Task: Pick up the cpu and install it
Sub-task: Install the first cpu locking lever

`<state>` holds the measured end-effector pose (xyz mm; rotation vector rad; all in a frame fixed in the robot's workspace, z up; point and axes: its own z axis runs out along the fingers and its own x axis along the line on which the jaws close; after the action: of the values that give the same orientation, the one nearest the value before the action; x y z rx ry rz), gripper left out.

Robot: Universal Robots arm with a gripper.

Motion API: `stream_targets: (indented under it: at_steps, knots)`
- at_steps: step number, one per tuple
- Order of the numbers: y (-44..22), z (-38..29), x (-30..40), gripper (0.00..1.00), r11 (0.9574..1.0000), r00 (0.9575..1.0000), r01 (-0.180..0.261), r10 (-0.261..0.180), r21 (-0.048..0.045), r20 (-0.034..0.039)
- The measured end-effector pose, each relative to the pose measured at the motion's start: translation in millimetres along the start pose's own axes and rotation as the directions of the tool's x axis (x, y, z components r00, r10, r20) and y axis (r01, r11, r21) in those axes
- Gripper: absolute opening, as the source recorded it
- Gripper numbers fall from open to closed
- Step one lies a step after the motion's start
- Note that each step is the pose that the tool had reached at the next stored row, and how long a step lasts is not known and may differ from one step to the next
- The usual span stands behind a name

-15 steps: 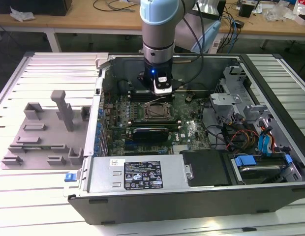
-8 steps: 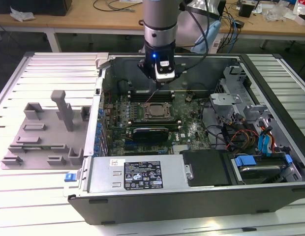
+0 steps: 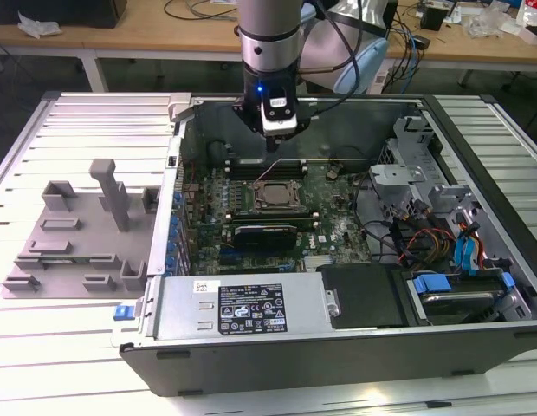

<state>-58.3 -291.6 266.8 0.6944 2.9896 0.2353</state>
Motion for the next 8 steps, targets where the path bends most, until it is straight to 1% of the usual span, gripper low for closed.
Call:
stream_targets:
  at_steps: [1, 3, 8]
  knots:
    - [-1.6, 0.3, 2.4, 0.11, 1.0, 1.0, 0.0, 0.0, -0.0005, 0.0008]
    - [-3.0, 0.8, 4.7, 0.11, 1.0, 1.0, 0.0, 0.0, -0.0003, 0.0014]
    - [-3.1, 1.5, 4.8, 0.11, 1.0, 1.0, 0.0, 0.0, -0.0009, 0.0015]
